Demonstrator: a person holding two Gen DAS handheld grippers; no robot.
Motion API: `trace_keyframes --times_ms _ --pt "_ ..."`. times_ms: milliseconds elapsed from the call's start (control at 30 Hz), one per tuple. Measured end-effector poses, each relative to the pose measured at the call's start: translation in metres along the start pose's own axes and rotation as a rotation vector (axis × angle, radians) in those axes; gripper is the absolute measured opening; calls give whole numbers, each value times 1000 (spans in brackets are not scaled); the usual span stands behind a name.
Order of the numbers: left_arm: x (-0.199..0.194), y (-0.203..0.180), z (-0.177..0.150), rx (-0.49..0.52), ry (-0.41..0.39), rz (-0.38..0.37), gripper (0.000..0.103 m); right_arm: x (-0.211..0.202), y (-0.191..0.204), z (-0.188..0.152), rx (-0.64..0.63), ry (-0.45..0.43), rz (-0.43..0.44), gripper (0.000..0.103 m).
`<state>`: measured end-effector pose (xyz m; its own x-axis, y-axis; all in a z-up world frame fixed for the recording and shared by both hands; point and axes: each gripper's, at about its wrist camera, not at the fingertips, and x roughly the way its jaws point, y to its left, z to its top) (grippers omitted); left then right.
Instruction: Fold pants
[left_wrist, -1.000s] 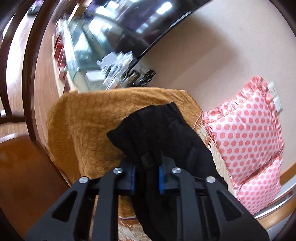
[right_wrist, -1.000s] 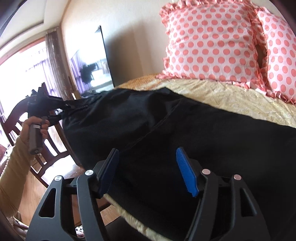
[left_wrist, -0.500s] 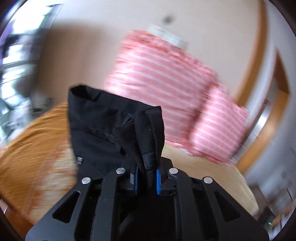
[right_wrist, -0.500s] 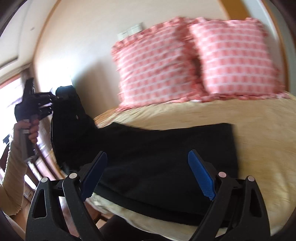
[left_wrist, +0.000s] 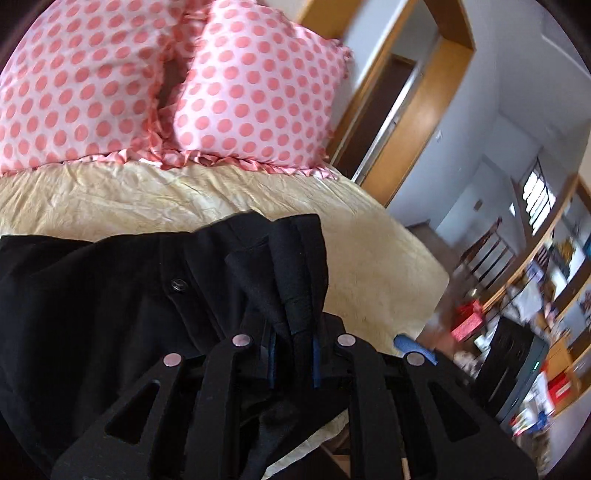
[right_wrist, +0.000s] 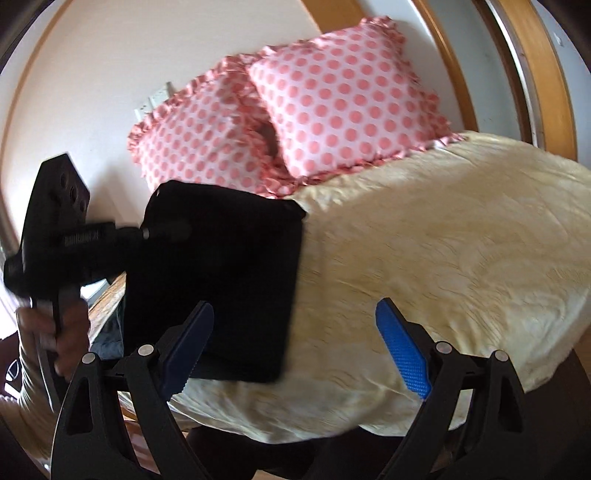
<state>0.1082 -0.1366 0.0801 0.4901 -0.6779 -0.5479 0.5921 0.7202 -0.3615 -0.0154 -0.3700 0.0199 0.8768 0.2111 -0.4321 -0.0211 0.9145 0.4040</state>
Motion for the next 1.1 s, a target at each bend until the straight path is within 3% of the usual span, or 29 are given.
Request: trace_keyframes --times_ms 167,267,333,433,467,500,567,600,700,767,833,900,1100 --pt "-11 -32 -4 152 -49 107 13 -3 -4 1 -3 -22 -9 91" --pt "5 -41 -24 221 24 143 16 -4 -4 4 3 -45 -16 91" --pt "15 -38 -36 208 71 121 22 -5 -6 7 0 -57 -33 91" --pt "4 -38 -44 210 64 69 41 -14 -7 14 -13 -90 -68 91" --pt "-4 -38 -45 207 49 52 55 -16 -7 16 -19 -100 -76 91" --pt "-16 -37 -44 200 24 41 76 -20 -7 18 -29 -111 -82 91" --pt "-47 -24 -41 178 -89 69 90 -26 2 26 -67 -140 -67 91" --pt "-58 -18 -40 169 -127 101 91 -28 6 28 -80 -153 -51 91" --pt "-79 16 -34 132 -221 307 95 -25 36 37 -145 -180 84 91" --pt "-77 44 -35 101 -198 430 95 -3 62 38 -192 -127 204 91" --pt "-73 62 -40 52 -157 430 95 23 82 35 -233 -59 253 91" --pt "-66 79 -48 -6 -114 421 95 46 94 29 -269 -4 249 91" --pt "-61 103 -79 -60 -19 468 95 89 94 8 -282 174 110 91"
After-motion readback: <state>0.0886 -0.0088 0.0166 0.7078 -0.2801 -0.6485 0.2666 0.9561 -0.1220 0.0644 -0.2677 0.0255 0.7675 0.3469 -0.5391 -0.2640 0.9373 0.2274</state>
